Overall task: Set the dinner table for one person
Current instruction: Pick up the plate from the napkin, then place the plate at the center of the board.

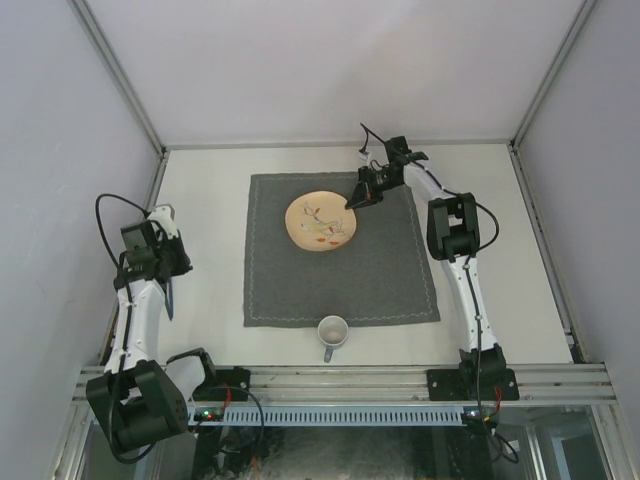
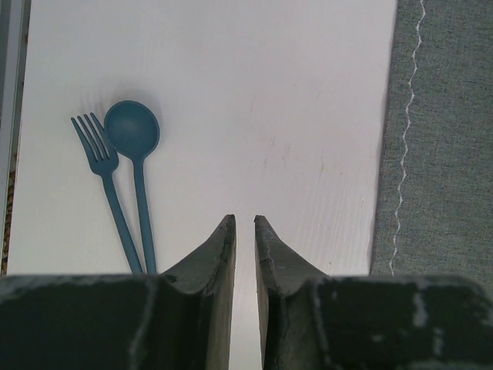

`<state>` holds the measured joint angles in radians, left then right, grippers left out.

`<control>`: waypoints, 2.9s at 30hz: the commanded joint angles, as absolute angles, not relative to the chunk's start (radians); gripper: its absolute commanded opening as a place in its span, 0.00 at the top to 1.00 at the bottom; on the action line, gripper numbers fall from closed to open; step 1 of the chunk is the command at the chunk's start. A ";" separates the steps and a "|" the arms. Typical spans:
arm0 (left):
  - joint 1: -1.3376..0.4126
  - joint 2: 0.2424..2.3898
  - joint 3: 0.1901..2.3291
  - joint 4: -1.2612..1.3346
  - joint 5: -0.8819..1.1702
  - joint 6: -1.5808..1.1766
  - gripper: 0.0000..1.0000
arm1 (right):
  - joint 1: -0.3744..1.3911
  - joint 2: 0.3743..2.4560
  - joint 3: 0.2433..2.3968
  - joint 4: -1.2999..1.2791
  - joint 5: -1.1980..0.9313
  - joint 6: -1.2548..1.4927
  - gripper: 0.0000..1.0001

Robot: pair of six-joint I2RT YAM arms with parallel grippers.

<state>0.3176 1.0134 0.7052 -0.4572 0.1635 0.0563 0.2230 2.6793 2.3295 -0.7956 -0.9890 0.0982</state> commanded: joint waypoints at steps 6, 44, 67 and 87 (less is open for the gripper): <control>0.329 0.986 0.729 -0.436 0.182 0.078 0.80 | 0.207 2.369 1.978 -0.427 -1.066 0.388 1.00; 0.329 1.054 0.785 -0.392 0.315 0.102 0.80 | -0.207 1.451 1.254 -0.464 -0.172 0.741 1.00; 0.328 0.895 0.707 -0.414 0.287 0.169 0.78 | -0.355 1.541 1.144 -0.432 -0.052 0.856 1.00; 0.330 0.855 0.681 -0.437 0.258 0.180 0.78 | -0.318 1.794 1.123 -0.487 -0.094 0.973 1.00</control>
<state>0.3202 0.8692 0.6823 -0.4408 0.2657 0.1631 -0.3401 1.7813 1.1126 -0.4900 -0.0353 0.9188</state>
